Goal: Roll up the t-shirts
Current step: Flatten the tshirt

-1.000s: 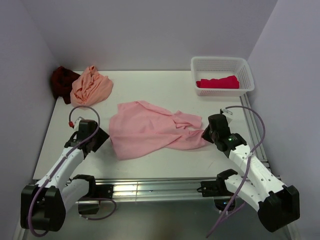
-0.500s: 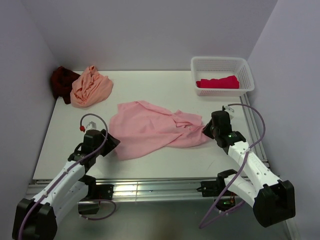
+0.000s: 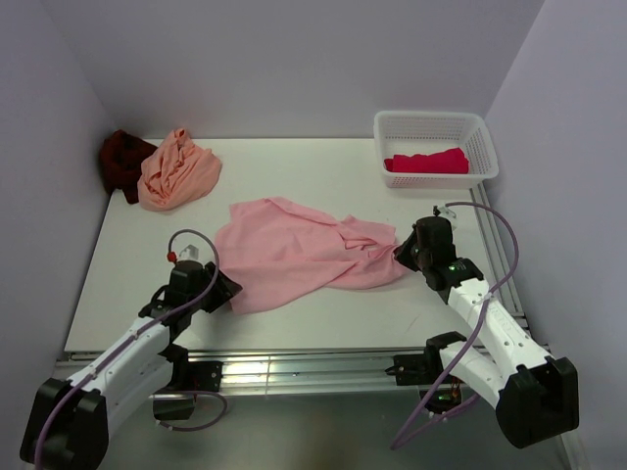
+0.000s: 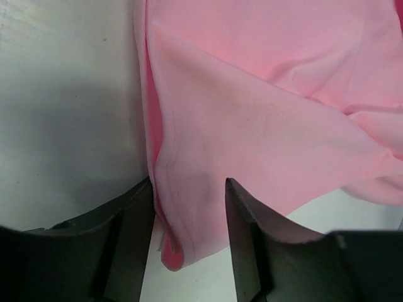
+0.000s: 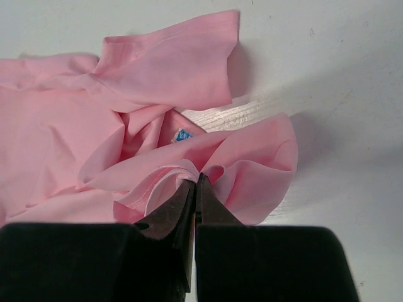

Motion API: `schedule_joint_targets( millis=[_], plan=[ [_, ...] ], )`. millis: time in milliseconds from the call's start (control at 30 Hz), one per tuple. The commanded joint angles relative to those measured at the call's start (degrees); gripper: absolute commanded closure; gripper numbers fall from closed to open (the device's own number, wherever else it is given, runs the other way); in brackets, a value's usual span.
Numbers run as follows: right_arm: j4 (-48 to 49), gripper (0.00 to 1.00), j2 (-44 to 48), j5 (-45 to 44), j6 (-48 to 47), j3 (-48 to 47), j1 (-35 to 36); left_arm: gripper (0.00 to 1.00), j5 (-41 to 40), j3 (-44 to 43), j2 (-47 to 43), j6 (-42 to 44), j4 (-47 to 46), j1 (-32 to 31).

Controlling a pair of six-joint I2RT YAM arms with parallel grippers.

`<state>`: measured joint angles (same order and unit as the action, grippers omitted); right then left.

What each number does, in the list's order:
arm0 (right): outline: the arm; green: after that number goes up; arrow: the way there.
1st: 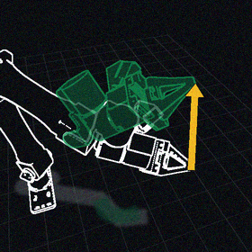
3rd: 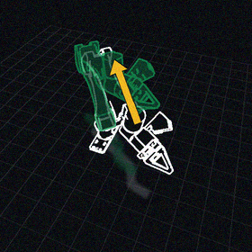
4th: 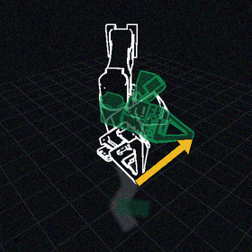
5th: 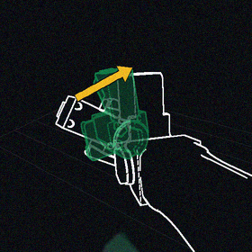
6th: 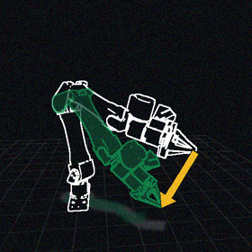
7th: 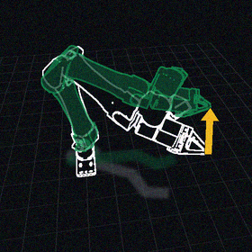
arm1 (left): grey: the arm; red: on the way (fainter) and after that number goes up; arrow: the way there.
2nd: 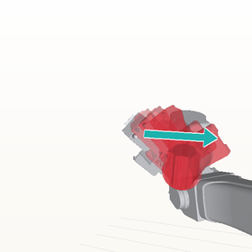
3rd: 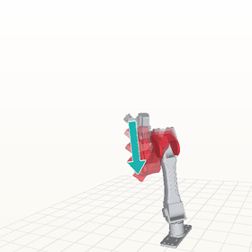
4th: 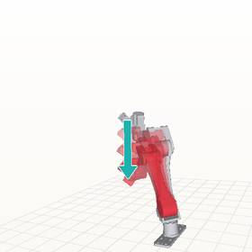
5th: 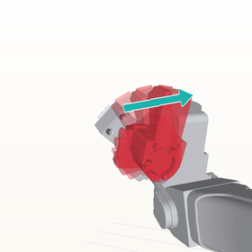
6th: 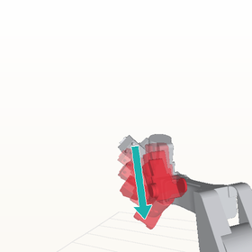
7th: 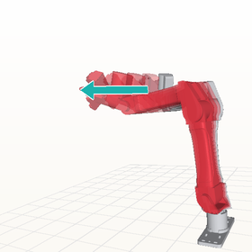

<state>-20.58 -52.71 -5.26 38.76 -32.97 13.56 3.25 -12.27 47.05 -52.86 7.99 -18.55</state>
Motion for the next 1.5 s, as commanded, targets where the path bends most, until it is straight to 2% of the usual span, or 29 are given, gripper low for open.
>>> schedule_joint_targets(
  millis=[0, 133, 300, 400, 533, 600, 700, 833, 1000, 1167, 1267, 1400, 1433, 1467],
  plan=[
    [1.42, 1.00, 1.03, 0.42, -1.06, -0.25, -0.47, 0.48, 2.11, 1.64, -1.43, -1.01, 0.45, -0.96],
    [1.51, 1.00, 0.33, 0.77, -0.97, -0.34, -0.47, 0.48, 3.61, 2.43, -3.62, -2.07, 2.37, -1.67],
    [1.15, 1.00, 0.32, 0.42, -1.50, -0.25, -0.38, 0.50, 0.89, 4.10, -7.92, -4.53, 5.89, -4.39],
    [1.59, 1.00, 0.76, 0.95, -1.23, 0.27, -0.38, 0.59, 1.59, 4.80, -9.51, -4.71, 5.55, -4.48],
    [1.77, 1.00, 0.50, 1.39, -1.23, 0.71, -0.47, 0.80, 2.99, 4.98, -9.17, -3.74, 4.50, -4.57],
    [2.03, 1.00, 0.33, 1.74, -1.23, 1.06, -0.47, 0.87, 3.60, 4.89, -8.03, -3.48, 3.88, -4.57],
    [2.12, 1.00, -0.11, 2.09, -1.58, 1.07, -0.47, 0.82, 5.63, 4.63, -7.15, -3.65, 3.00, -4.66],
    [2.38, 1.00, -0.47, 2.62, -2.20, 0.89, -0.47, 0.62, 5.81, 4.71, -7.32, -5.05, 3.87, -5.45],
    [2.38, 1.00, -0.73, 3.06, -2.29, 0.72, -0.47, 0.61, 4.40, 4.71, -6.97, -6.38, 5.89, -6.59],
    [2.38, 1.00, -1.17, 3.24, -2.29, 0.63, -0.47, 0.63, 4.58, 4.36, -6.53, -7.69, 6.86, -9.04],
    [2.56, 1.00, -1.52, 3.41, -2.20, 0.54, -0.47, 0.68, 5.10, 3.66, -6.79, -8.48, 7.48, -10.63],
    [2.65, 1.00, -1.70, 3.67, -2.20, 0.45, -0.47, 0.82, 2.91, 2.34, -7.93, -8.93, 9.15, -12.04],
    [2.65, 1.00, -1.61, 3.85, -2.20, 0.45, -0.47, 0.91, 1.78, 2.17, -8.02, -9.01, 9.24, -12.04],
    [2.47, 1.00, -1.61, 3.85, -2.11, 0.45, -0.38, 0.91, 1.42, 1.99, -8.11, -9.28, 9.76, -12.13]
  ],
)
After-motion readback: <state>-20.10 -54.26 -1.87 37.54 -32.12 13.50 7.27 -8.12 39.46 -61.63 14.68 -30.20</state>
